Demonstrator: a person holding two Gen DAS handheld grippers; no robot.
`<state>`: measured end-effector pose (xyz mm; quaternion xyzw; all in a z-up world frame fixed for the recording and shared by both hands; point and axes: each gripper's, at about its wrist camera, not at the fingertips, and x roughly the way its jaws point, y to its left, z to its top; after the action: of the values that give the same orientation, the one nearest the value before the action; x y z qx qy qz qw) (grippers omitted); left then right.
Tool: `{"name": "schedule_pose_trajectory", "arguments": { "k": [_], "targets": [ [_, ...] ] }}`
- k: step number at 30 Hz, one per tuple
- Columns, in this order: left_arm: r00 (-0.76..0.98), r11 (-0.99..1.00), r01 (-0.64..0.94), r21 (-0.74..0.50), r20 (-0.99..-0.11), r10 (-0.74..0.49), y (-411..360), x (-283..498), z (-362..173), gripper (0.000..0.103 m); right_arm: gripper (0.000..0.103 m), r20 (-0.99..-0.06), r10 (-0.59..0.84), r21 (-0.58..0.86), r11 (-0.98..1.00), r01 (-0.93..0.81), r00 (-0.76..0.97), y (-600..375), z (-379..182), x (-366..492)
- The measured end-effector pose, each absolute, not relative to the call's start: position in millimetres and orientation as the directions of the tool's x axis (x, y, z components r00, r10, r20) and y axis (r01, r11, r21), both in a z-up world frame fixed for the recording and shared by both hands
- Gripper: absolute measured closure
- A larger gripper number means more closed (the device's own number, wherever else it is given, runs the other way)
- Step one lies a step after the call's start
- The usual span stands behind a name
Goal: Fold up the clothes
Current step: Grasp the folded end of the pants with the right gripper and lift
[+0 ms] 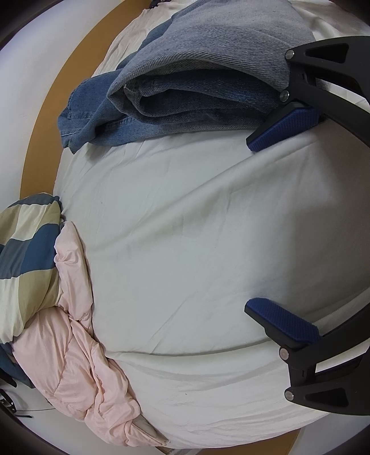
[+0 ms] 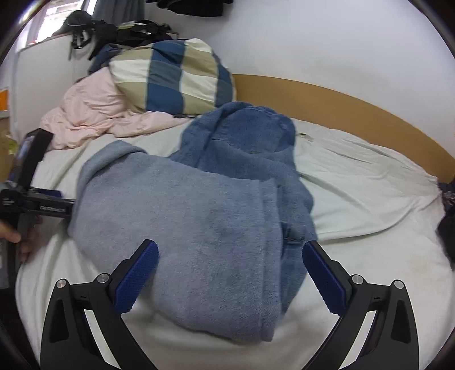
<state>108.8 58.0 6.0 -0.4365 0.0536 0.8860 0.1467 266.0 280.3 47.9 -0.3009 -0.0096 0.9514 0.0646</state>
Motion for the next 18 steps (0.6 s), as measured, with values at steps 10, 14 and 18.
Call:
{"name": "schedule_pose_trajectory", "arguments": {
  "k": [10, 14, 18],
  "targets": [
    [-0.637, -0.599, -0.753, 0.272, -0.531, 0.559, 92, 227, 68, 0.003, 0.006, -0.684, 0.243, -0.435, -0.893, 0.117, -0.688, 259, 33, 281],
    [-0.630, -0.464, -0.777, 0.426, -0.512, 0.584, 126, 247, 57, 0.003, 0.022, -0.675, 0.251, -0.430, -0.898, 0.094, -0.694, 268, 49, 270],
    [-0.617, -0.429, -0.787, 0.444, -0.591, 0.520, 160, 220, 36, 0.005, 0.022, -0.652, 0.225, -0.341, -0.940, 0.015, -0.724, 282, 72, 261]
  ]
}}
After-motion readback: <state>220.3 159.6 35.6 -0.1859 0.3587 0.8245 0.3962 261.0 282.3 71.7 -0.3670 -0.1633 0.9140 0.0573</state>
